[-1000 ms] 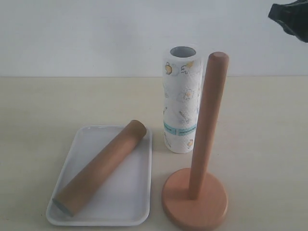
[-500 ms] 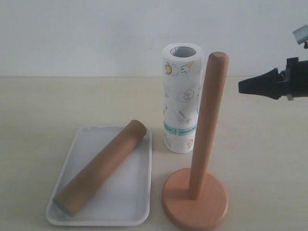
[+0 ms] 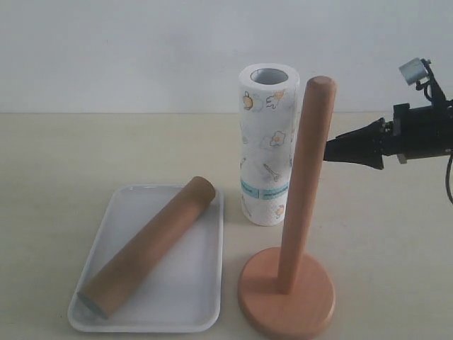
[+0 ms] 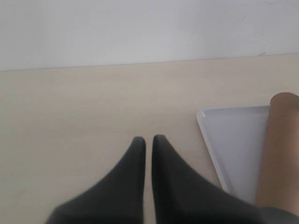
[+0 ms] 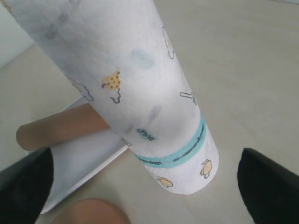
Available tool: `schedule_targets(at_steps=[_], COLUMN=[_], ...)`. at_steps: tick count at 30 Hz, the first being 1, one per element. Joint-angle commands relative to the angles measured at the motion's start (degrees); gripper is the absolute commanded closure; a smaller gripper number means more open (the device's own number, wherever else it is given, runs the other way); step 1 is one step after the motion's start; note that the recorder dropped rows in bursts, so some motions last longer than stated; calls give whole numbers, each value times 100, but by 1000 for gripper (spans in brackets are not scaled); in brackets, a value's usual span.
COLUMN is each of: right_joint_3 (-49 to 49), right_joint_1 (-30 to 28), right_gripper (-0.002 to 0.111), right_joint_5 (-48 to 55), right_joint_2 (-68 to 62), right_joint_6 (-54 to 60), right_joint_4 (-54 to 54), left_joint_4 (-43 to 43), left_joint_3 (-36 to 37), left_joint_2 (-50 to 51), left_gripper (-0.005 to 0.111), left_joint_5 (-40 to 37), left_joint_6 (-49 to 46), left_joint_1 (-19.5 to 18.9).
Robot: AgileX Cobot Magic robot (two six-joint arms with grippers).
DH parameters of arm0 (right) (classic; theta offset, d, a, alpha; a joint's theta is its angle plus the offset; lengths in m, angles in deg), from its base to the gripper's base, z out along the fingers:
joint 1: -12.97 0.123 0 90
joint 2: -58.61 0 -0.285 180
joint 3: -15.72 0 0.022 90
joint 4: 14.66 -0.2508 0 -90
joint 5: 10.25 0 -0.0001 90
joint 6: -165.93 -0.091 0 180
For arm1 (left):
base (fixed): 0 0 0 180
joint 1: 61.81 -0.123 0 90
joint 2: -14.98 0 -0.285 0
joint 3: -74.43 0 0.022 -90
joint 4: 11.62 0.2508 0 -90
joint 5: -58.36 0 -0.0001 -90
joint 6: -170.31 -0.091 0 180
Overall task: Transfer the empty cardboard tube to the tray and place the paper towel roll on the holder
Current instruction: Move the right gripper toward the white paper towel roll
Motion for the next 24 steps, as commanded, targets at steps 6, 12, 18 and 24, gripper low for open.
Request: schedule_targets(at_steps=[6, 12, 18, 24], right_joint_3=[9, 9, 9, -2], right_joint_1=[75, 649, 1103, 1327], right_gripper=[3, 3, 3, 3], right_joint_5=[-46, -46, 459, 864], right_joint_2=[-7, -19, -19, -19], right_joint_6=[2001, 2776, 3374, 3510], right_joint_4=[-28, -259, -1180, -1666], left_joint_4=[-57, -57, -57, -57], left_joint_3=[23, 23, 23, 23], left_joint_2=[-16, -16, -16, -16], left_gripper=[102, 102, 102, 102], left_joint_5=[-11, -11, -11, -11], left_joint_6=[41, 41, 41, 41], left_joint_1=[-13, -13, -13, -13])
